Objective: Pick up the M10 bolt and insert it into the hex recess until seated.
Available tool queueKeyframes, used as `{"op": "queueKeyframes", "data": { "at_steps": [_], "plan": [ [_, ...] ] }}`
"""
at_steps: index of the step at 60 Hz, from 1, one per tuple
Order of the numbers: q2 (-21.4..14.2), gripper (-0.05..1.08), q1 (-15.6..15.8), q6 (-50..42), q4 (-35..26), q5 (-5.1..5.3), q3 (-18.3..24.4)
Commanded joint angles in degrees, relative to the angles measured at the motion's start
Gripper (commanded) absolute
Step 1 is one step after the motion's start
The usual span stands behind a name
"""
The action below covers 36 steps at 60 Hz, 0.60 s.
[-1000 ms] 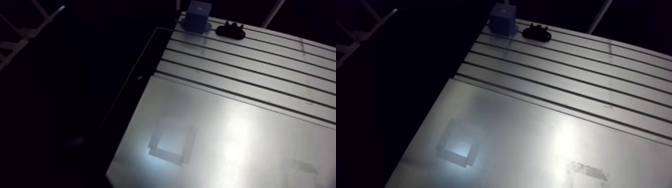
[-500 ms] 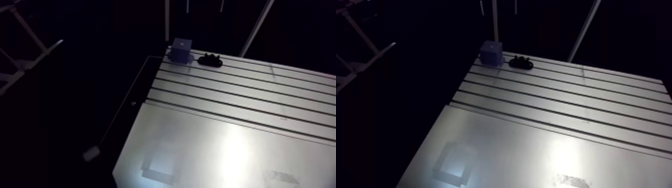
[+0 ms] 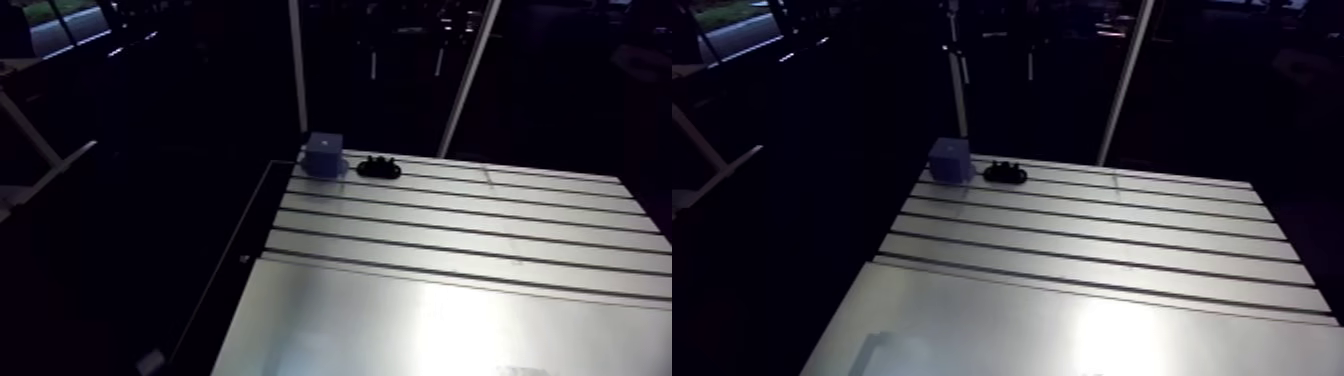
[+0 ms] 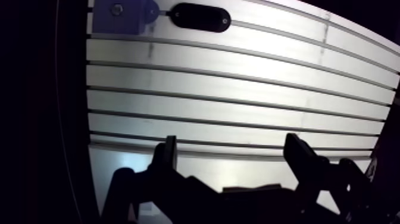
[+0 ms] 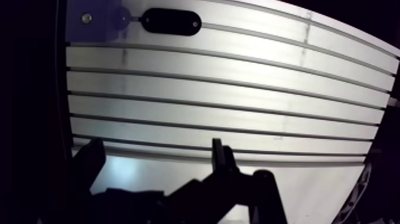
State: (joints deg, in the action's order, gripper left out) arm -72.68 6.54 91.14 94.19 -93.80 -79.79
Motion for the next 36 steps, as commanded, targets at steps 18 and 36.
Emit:
{"op": "queueKeyframes", "data": {
  "at_steps": [18,36],
  "plan": [
    [-5.98,0.03,-11.04,0.22,-6.01,1.5,-1.11],
    [-8.32,0.03,-11.11,0.57,-6.34,1.73,-3.25]
  ]
}}
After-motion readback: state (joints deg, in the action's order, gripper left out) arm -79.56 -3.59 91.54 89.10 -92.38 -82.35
